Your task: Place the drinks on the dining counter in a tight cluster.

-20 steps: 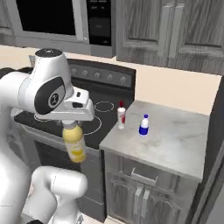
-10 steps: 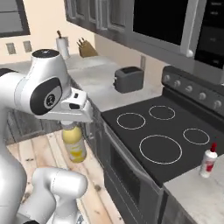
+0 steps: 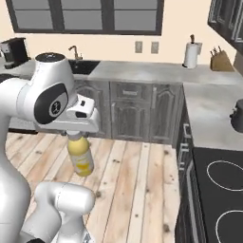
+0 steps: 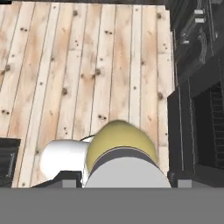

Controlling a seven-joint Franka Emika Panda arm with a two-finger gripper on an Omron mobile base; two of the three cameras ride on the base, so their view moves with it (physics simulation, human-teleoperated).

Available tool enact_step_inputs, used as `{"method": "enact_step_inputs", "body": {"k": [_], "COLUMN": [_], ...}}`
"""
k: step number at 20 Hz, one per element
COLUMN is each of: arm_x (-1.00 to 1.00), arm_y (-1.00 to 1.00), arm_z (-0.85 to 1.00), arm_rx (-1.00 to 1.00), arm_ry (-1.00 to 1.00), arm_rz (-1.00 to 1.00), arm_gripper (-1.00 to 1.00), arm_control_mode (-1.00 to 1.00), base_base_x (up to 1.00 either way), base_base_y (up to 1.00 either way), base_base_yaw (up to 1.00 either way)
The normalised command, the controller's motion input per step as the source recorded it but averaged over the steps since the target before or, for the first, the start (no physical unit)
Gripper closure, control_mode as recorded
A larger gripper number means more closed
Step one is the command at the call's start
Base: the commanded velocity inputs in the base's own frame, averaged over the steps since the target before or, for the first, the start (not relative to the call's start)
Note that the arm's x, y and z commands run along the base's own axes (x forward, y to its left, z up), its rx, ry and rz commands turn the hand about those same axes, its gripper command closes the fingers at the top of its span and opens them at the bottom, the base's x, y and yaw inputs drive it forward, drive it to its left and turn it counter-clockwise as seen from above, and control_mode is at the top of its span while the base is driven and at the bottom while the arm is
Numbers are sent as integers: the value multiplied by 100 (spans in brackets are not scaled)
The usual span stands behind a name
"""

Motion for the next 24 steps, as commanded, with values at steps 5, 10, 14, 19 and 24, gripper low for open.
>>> {"method": "enact_step_inputs", "body": {"k": [5, 10, 14, 19, 24], "arm_x": [0, 0, 0, 0, 0], "arm_y": [0, 0, 0, 0, 0], "arm_z": [0, 0, 0, 0, 0], "arm_rx": [0, 0, 0, 0, 0], "arm_ry": [0, 0, 0, 0, 0], "arm_rz": [0, 0, 0, 0, 0], "arm_gripper": [100, 100, 100, 100, 100], "arm_control_mode": [100, 100, 100, 100, 100], "base_base_x": [-34, 0, 0, 3, 43], "base_base_y": [0, 3, 19, 30, 32], "base_base_yaw": [87, 98, 89, 85, 72]}}
